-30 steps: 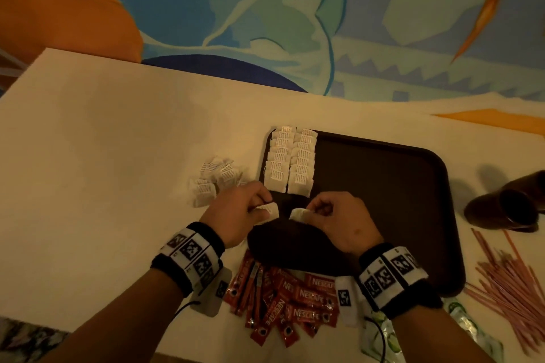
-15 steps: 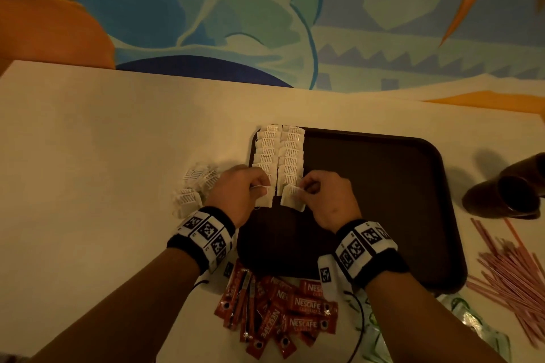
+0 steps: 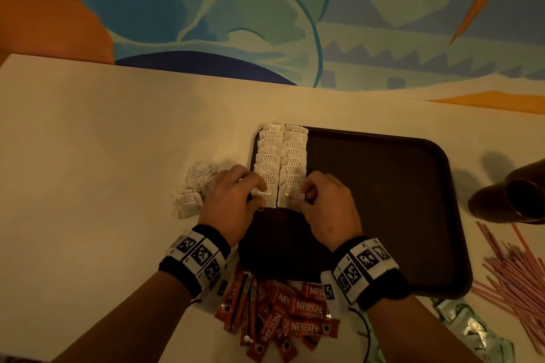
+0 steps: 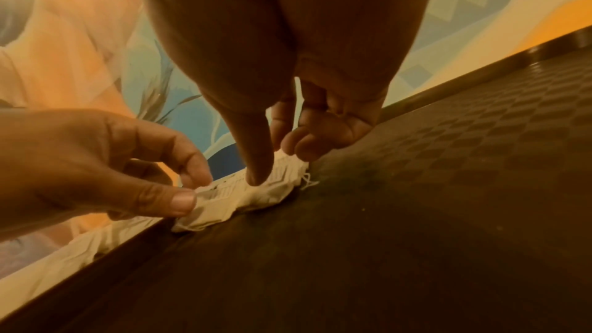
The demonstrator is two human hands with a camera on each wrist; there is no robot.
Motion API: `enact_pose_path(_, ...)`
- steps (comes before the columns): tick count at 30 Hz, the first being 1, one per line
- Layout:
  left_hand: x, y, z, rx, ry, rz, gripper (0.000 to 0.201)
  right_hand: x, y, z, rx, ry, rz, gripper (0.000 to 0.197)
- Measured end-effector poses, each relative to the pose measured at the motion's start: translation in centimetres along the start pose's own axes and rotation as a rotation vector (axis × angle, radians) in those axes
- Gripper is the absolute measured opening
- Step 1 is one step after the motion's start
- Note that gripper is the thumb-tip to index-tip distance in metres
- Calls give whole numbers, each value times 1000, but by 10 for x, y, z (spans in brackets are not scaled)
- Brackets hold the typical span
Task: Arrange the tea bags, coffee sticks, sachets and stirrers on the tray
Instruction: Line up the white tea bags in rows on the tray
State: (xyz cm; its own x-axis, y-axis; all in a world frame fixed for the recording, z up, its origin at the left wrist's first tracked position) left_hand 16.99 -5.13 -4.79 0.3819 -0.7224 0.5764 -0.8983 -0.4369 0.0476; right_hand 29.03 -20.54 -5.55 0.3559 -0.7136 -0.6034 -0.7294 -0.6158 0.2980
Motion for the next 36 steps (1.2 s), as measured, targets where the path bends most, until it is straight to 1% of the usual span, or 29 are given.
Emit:
enact_pose_path(4, 0, 4, 8, -35, -32, 14, 22, -6, 5, 18, -89, 24, -34, 18)
enact_pose_path(8, 1, 4, 11, -44, -48, 1, 21, -10, 2, 17, -84, 33, -31, 12)
enact_pose_path(11, 3, 8, 4, -34, -22, -7, 21, -11, 1, 18, -151, 74, 2, 16)
enact_pose_path(13, 0, 13, -8, -9, 11, -19, 19, -14, 2, 13, -165, 47, 21, 18)
enact_pose_path(16, -17, 27, -45, 79, 63, -46, 16, -31, 5, -3, -117, 29, -20, 18)
enact_pose_path(18, -39, 41, -73, 114, 55, -112, 12, -49, 7, -7, -116, 52, -66, 15)
enact_pose_path(19, -51, 50, -84, 113, 33, -153, 11, -58, 8, -4, -140, 63, -85, 13)
enact_pose_path(21, -76, 71, -97, 73, -18, -245, 9, -76, 14, 10, -239, 87, -109, 9)
enact_pose_path(23, -93, 91, -95, -39, -51, -335, 10, -93, 23, 33, -389, 150, -127, 7)
enact_pose_path(25, -101, 107, -85, -147, -61, -368, 12, -110, 34, 59, -529, 275, -171, 12)
enact_pose_path(27, -99, 115, -77, -195, -41, -368, 15, -121, 41, 82, -611, 409, -197, 17)
enact_pose_path(29, -93, 117, -69, -216, -7, -359, 19, -128, 42, 95, -630, 477, -184, 19)
enact_pose_path(32, -82, 116, -57, -235, -46, -346, 34, -135, 42, 102, -583, 546, -174, 21)
enact_pose_path(34, -82, 120, -47, -268, -99, -362, 49, -143, 43, 106, -547, 579, -200, 29)
enact_pose_path(36, -85, 126, -40, -289, -136, -373, 58, -152, 47, 112, -534, 576, -252, 37)
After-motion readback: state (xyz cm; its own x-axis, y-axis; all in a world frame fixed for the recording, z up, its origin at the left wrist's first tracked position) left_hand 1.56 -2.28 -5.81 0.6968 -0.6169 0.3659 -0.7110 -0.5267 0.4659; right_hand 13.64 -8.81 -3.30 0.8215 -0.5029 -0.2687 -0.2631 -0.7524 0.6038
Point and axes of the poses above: each hand's wrist, its own y-axis away from the middle knuckle, its own z-axis out of the palm, x = y × z, the point moved 8 cm from there along -y, towards the middle knuckle, and after that the axes turned 5 degrees about -x, right-handed, at the moved point
